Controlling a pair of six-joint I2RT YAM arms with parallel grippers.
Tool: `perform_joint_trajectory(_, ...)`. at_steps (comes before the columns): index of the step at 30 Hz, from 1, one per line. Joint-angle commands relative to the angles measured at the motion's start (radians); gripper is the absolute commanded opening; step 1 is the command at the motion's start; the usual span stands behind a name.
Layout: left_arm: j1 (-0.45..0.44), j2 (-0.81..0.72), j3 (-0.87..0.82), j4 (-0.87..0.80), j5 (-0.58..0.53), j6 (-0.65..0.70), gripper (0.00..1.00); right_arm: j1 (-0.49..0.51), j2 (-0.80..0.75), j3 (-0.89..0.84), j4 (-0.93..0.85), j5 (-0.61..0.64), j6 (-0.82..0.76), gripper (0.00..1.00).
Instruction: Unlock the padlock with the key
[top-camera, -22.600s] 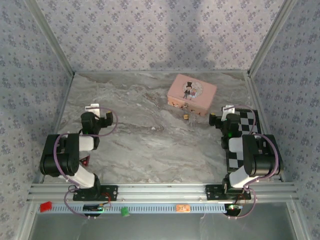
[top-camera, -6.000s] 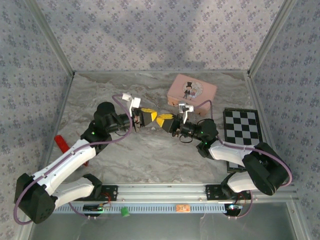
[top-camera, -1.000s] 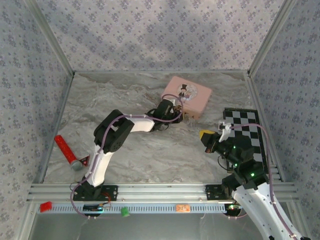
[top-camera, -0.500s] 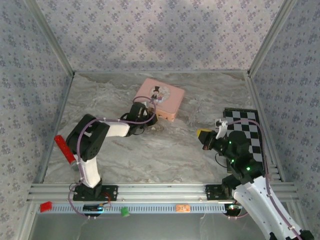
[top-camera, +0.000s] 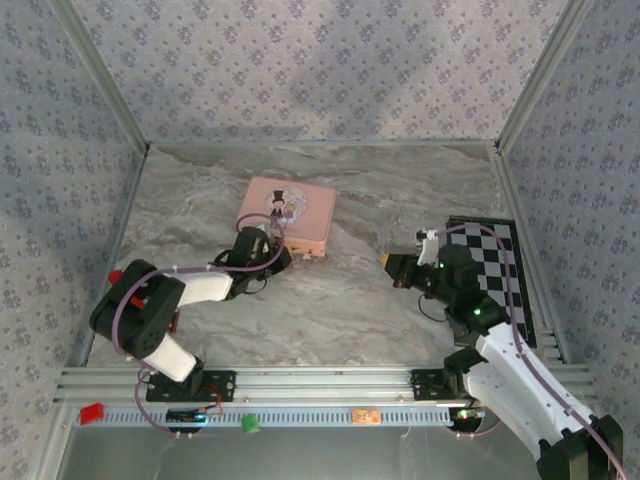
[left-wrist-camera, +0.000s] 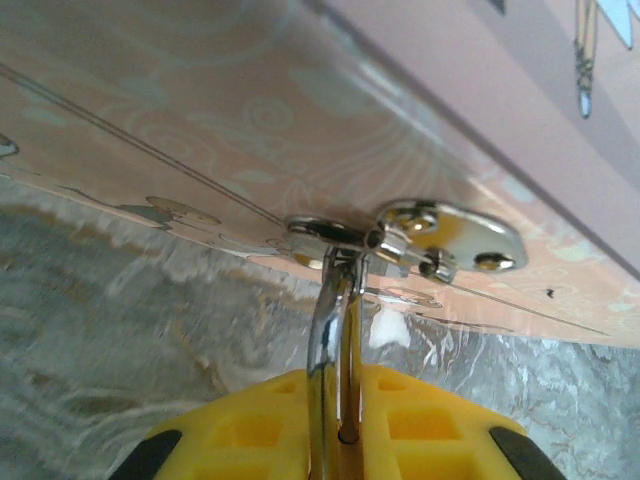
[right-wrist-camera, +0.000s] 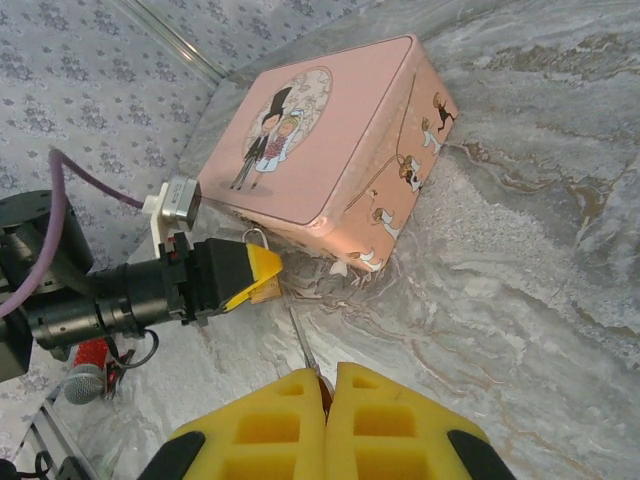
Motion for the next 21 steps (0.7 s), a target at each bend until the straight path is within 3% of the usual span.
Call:
perform_joint_trajectory(1,-0.016,-0.03,-0.011,-0.109,0.001,-0.024,0.1,0.02,0.026,0.046,0.04,0.001,0.018,0.0)
perform_joint_trajectory(9,-0.112,-0.031,0.028,-0.163,0.016,-0.115,0.11,0.077,0.067,0.062,0.038,0.041,0.033,0.0)
perform_joint_trajectory(21,-0.178,0.053,0.068,-0.083,0.02,-0.185,0.18,0.121,0.069,0.056,0.016,0.09,0.059,0.0)
